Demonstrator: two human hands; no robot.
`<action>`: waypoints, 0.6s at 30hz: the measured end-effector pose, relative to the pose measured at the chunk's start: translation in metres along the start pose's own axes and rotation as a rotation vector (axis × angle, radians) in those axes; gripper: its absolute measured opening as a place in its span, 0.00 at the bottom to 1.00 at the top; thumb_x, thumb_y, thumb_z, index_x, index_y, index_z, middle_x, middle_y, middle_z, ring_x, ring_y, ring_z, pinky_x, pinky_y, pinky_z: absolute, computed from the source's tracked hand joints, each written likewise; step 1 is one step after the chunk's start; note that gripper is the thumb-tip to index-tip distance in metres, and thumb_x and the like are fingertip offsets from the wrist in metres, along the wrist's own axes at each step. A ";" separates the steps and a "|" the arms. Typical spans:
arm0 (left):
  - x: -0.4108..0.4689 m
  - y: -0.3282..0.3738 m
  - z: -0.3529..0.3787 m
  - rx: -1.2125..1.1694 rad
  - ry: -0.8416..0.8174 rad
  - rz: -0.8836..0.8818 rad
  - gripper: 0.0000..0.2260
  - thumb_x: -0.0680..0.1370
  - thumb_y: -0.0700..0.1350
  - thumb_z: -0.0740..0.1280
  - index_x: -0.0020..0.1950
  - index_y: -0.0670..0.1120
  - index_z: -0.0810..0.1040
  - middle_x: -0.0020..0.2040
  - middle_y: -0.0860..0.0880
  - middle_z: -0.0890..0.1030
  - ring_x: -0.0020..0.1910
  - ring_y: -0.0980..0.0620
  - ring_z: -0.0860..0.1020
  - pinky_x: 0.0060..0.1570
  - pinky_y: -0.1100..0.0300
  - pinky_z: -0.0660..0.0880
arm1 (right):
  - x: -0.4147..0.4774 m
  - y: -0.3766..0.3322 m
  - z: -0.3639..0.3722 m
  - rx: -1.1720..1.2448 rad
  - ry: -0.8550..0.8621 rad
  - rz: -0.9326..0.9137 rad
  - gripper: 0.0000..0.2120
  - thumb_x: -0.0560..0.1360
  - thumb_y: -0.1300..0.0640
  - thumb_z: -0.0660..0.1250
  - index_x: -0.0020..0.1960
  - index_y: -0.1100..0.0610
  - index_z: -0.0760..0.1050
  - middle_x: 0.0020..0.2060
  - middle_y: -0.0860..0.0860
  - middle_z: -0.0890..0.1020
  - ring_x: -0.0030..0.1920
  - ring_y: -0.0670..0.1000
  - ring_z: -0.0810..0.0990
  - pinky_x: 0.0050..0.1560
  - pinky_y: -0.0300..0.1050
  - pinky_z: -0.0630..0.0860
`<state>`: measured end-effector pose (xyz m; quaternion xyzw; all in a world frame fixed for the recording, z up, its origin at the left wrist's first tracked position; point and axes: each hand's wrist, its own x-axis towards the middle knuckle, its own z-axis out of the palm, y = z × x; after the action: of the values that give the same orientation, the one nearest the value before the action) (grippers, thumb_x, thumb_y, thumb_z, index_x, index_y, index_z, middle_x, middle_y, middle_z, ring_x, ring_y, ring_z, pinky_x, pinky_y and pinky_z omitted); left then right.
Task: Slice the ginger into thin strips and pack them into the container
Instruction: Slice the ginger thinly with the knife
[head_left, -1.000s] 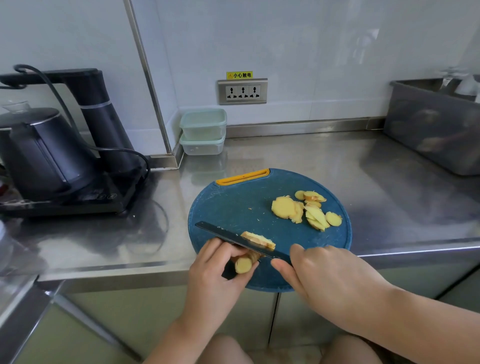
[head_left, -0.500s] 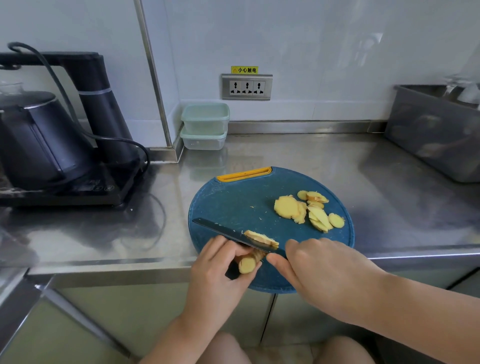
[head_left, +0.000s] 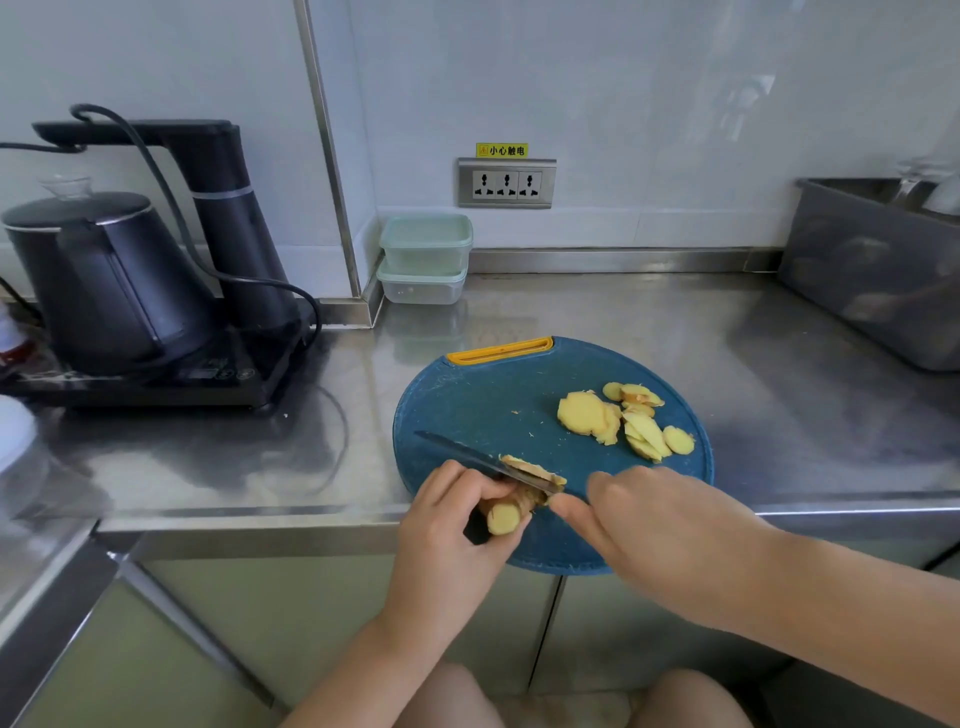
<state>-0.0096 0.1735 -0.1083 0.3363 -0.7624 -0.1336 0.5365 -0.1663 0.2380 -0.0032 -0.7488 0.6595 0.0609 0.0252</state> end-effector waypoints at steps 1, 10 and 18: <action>-0.001 0.000 0.001 -0.001 -0.001 -0.003 0.08 0.69 0.48 0.73 0.42 0.46 0.78 0.41 0.58 0.74 0.40 0.56 0.75 0.38 0.62 0.74 | -0.005 0.003 0.001 0.002 -0.012 0.017 0.25 0.78 0.36 0.40 0.43 0.52 0.67 0.34 0.47 0.72 0.35 0.48 0.73 0.38 0.42 0.72; -0.004 -0.002 0.006 0.006 0.003 0.004 0.08 0.69 0.49 0.72 0.42 0.46 0.79 0.41 0.58 0.73 0.39 0.55 0.75 0.36 0.63 0.73 | 0.003 0.008 0.001 0.069 -0.054 0.033 0.25 0.78 0.37 0.41 0.39 0.52 0.65 0.32 0.49 0.70 0.32 0.48 0.70 0.35 0.40 0.68; -0.003 -0.001 0.005 0.009 0.014 0.031 0.08 0.69 0.49 0.72 0.44 0.49 0.76 0.41 0.58 0.73 0.39 0.56 0.75 0.38 0.67 0.72 | 0.011 0.002 0.006 0.057 -0.017 0.004 0.26 0.79 0.37 0.41 0.43 0.53 0.69 0.33 0.47 0.70 0.32 0.47 0.70 0.34 0.41 0.67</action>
<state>-0.0132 0.1737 -0.1132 0.3281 -0.7642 -0.1195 0.5423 -0.1669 0.2281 -0.0102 -0.7459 0.6623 0.0484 0.0518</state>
